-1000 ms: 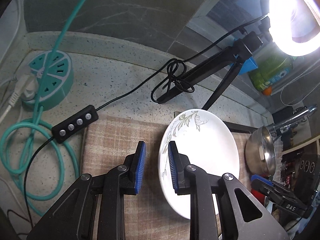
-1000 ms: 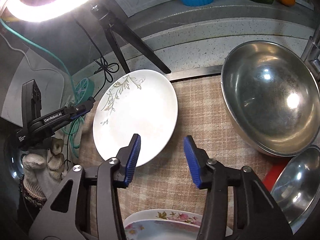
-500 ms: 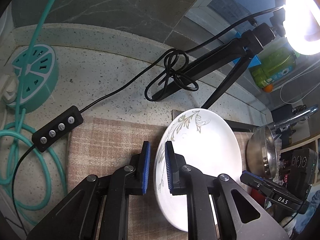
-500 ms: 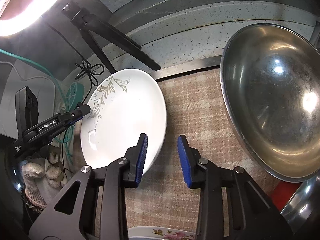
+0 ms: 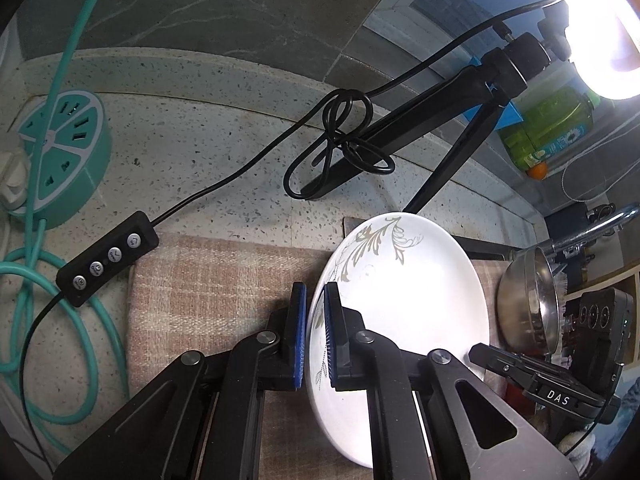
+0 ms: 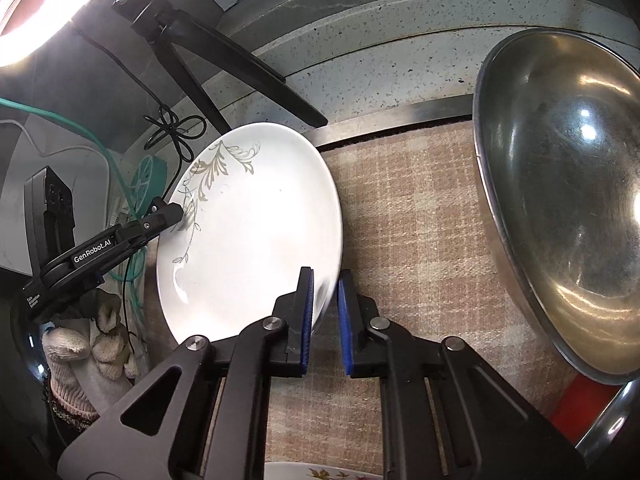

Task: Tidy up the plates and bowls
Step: 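Lift the grey-leaf plate and carry it toward the stacked deep plates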

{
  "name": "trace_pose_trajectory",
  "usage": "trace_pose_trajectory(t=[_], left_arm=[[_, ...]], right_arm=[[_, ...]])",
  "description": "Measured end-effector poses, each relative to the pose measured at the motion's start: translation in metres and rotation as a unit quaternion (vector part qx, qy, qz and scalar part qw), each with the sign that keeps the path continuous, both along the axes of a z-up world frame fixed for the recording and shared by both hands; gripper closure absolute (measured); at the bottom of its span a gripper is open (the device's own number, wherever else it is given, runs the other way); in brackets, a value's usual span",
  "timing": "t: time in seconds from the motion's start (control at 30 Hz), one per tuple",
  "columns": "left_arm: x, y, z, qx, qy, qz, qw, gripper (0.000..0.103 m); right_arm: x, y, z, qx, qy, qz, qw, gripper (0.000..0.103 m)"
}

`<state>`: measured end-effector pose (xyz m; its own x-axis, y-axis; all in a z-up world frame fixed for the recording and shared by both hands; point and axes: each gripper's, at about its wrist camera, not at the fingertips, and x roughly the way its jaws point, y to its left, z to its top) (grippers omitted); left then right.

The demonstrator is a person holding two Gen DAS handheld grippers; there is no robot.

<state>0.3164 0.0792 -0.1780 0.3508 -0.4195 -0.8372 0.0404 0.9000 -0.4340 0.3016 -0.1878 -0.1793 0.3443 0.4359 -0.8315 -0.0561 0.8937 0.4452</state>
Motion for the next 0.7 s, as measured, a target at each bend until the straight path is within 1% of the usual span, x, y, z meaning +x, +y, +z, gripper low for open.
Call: trace_pose_trajectory(t=[0.37, 0.7], left_arm=[[-0.02, -0.001, 0.004, -0.002, -0.001, 0.001, 1.0, 0.096], [-0.047, -0.002, 0.019, -0.015, -0.012, 0.009, 0.9998, 0.096]], right_arm=[[-0.02, 0.0, 0.0, 0.008, 0.015, 0.01, 1.0, 0.091], [-0.049, -0.003, 0.019, 0.018, 0.003, 0.021, 1.0, 0.091]])
